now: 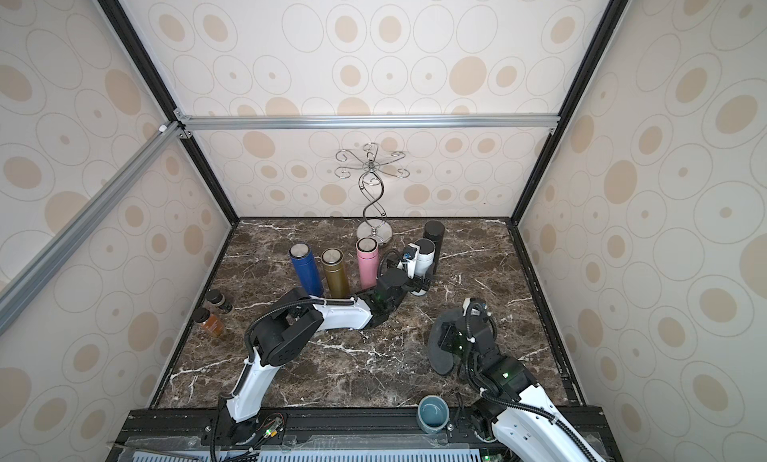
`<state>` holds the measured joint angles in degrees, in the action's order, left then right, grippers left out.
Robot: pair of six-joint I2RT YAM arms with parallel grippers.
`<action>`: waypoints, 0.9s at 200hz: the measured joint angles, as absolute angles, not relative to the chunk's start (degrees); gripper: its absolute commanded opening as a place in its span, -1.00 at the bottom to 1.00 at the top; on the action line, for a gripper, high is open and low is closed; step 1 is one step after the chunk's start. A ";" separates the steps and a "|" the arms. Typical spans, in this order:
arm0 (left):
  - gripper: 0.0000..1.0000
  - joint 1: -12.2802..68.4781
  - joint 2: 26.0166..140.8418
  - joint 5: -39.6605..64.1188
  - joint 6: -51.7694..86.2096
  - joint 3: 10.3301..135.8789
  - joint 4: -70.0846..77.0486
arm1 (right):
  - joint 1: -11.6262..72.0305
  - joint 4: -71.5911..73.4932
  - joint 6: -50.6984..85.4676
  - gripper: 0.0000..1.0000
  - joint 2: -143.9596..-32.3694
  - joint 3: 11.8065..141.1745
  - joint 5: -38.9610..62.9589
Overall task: Wipe the surface of the thermos
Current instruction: Place the thermos at the center of the board.
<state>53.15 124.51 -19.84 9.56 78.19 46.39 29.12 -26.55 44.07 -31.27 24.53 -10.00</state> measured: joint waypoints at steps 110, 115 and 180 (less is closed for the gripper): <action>1.00 53.15 121.14 -17.69 9.30 72.77 49.43 | 29.12 -26.11 43.44 -1.00 -32.14 25.28 -9.41; 1.00 53.15 120.84 -17.52 9.23 72.14 49.52 | 29.12 -26.11 43.38 -1.00 -32.14 25.28 -9.41; 1.00 53.87 113.51 -16.12 7.92 63.92 50.43 | 29.12 -25.61 42.70 -1.00 -33.19 25.43 -9.41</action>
<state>53.87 113.51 -16.12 7.92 63.92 50.43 29.12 -25.61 42.70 -33.19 25.43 -9.41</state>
